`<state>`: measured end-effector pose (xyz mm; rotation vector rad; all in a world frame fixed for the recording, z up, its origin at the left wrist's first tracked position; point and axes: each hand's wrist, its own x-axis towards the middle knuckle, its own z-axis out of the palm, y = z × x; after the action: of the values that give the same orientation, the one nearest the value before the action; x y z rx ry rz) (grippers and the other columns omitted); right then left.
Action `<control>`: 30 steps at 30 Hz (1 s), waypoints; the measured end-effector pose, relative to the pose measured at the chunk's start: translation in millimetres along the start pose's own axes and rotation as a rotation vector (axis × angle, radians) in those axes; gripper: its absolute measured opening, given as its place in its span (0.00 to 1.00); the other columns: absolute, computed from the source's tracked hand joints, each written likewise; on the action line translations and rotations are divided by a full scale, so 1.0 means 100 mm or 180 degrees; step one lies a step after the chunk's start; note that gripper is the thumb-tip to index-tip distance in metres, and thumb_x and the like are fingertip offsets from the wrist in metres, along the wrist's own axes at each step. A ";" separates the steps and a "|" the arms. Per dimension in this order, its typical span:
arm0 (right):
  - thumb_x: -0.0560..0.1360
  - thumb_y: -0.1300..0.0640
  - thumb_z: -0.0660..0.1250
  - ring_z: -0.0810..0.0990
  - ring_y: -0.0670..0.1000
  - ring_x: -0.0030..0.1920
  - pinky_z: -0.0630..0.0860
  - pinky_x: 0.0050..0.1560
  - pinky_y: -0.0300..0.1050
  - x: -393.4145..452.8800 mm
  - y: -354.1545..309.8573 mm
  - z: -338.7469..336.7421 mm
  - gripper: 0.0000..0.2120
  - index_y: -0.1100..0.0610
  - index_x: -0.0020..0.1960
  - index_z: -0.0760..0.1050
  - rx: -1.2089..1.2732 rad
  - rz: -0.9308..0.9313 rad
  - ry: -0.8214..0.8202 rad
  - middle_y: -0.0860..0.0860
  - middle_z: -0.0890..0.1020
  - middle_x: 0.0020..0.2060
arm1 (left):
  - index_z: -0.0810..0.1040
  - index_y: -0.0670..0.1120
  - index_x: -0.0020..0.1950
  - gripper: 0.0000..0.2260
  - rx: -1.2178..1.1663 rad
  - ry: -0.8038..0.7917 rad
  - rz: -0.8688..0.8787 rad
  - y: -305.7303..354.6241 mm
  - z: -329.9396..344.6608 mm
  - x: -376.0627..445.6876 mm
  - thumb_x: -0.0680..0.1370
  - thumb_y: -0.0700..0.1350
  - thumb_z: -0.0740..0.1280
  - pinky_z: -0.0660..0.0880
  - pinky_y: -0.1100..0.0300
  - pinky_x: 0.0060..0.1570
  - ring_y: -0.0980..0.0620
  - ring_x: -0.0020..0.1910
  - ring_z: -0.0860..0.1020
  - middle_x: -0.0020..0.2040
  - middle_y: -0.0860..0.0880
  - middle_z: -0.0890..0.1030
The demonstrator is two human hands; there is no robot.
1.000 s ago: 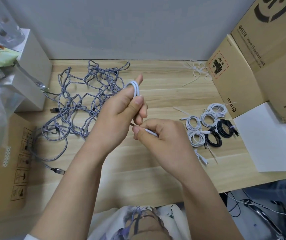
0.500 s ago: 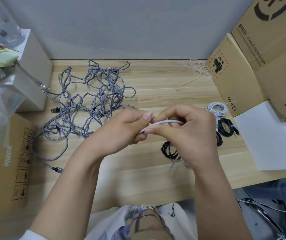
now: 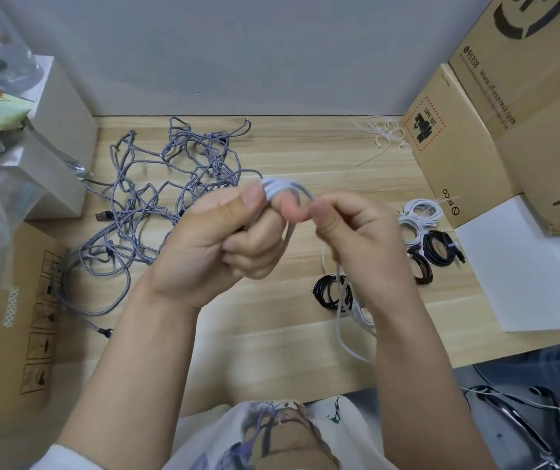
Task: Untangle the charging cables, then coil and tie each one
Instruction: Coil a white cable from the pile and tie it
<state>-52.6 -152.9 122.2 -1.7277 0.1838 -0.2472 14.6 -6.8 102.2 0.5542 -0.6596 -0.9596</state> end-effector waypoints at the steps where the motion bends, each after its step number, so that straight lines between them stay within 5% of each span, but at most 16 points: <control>1: 0.77 0.54 0.63 0.63 0.41 0.23 0.59 0.26 0.29 0.01 0.02 0.03 0.09 0.52 0.37 0.75 0.0153 0.0191 -0.0269 0.43 0.68 0.22 | 0.78 0.41 0.53 0.11 -0.0257 -0.0040 0.0116 0.00 0.01 0.02 0.80 0.46 0.59 0.58 0.68 0.24 0.58 0.24 0.58 0.28 0.54 0.61; 3: 0.79 0.53 0.59 0.60 0.41 0.23 0.58 0.24 0.31 0.01 0.10 0.07 0.12 0.52 0.37 0.72 0.0070 0.0490 -0.0640 0.50 0.64 0.24 | 0.76 0.38 0.57 0.11 -0.0767 0.0022 0.0318 0.02 0.02 0.07 0.81 0.42 0.58 0.61 0.66 0.26 0.57 0.25 0.59 0.30 0.52 0.62; 7: 0.81 0.61 0.57 0.66 0.40 0.22 0.61 0.25 0.32 -0.10 0.23 0.17 0.14 0.50 0.39 0.71 -0.0736 0.0890 -0.1448 0.43 0.69 0.21 | 0.71 0.35 0.60 0.12 -0.1079 0.0646 0.0834 0.12 -0.01 0.14 0.80 0.38 0.56 0.64 0.64 0.28 0.55 0.25 0.63 0.29 0.49 0.68; 11: 0.80 0.58 0.59 0.68 0.41 0.24 0.64 0.28 0.31 -0.15 0.15 0.23 0.13 0.49 0.38 0.72 -0.0700 0.0999 -0.1701 0.42 0.69 0.21 | 0.70 0.42 0.59 0.11 0.0557 0.2032 0.0735 0.05 -0.05 0.17 0.82 0.41 0.51 0.65 0.68 0.26 0.60 0.22 0.64 0.26 0.56 0.68; 13: 0.79 0.57 0.61 0.71 0.42 0.27 0.68 0.33 0.38 -0.12 0.12 0.21 0.14 0.46 0.37 0.72 -0.1101 0.0697 -0.1580 0.41 0.72 0.23 | 0.71 0.43 0.58 0.10 0.1228 0.2255 0.0593 -0.04 -0.09 0.14 0.82 0.41 0.53 0.65 0.67 0.28 0.59 0.23 0.66 0.27 0.56 0.70; 17: 0.77 0.52 0.63 0.71 0.48 0.30 0.70 0.37 0.48 -0.14 0.04 0.18 0.12 0.46 0.35 0.74 -0.1285 0.0345 -0.1452 0.48 0.72 0.25 | 0.73 0.44 0.58 0.10 0.2258 0.2248 0.0115 -0.11 -0.13 0.08 0.82 0.43 0.55 0.67 0.68 0.31 0.58 0.27 0.68 0.28 0.56 0.73; 20: 0.73 0.49 0.63 0.72 0.44 0.30 0.68 0.34 0.43 -0.15 -0.02 0.15 0.09 0.47 0.36 0.78 -0.1090 0.0031 -0.1041 0.47 0.77 0.27 | 0.75 0.46 0.53 0.08 0.2611 0.2159 -0.0280 -0.12 -0.15 0.04 0.80 0.45 0.58 0.67 0.68 0.30 0.58 0.26 0.68 0.27 0.55 0.73; 23: 0.73 0.53 0.66 0.79 0.38 0.39 0.74 0.44 0.40 -0.12 -0.05 0.08 0.11 0.43 0.34 0.77 -0.0676 -0.0170 -0.0562 0.41 0.83 0.33 | 0.78 0.48 0.43 0.10 0.2597 0.1838 -0.0585 -0.10 -0.14 -0.01 0.76 0.48 0.58 0.66 0.67 0.28 0.57 0.24 0.67 0.23 0.53 0.70; 26: 0.72 0.55 0.66 0.75 0.37 0.32 0.67 0.36 0.30 -0.12 -0.05 0.06 0.10 0.44 0.34 0.77 -0.0548 -0.0240 -0.0207 0.37 0.78 0.28 | 0.76 0.54 0.31 0.18 0.2276 0.1407 -0.0771 -0.08 -0.06 -0.01 0.78 0.49 0.55 0.60 0.67 0.25 0.57 0.22 0.61 0.21 0.54 0.65; 30: 0.73 0.56 0.66 0.71 0.45 0.28 0.68 0.33 0.41 -0.13 -0.03 0.08 0.11 0.56 0.33 0.79 -0.0391 -0.0293 -0.0013 0.48 0.78 0.26 | 0.77 0.50 0.32 0.23 0.1914 0.1144 -0.0901 -0.04 -0.02 0.00 0.79 0.56 0.50 0.56 0.64 0.24 0.56 0.22 0.56 0.21 0.55 0.60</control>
<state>-63.6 -141.5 122.7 -1.8610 0.1188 -0.3053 14.1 -7.7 98.0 1.3483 -0.5459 -0.8840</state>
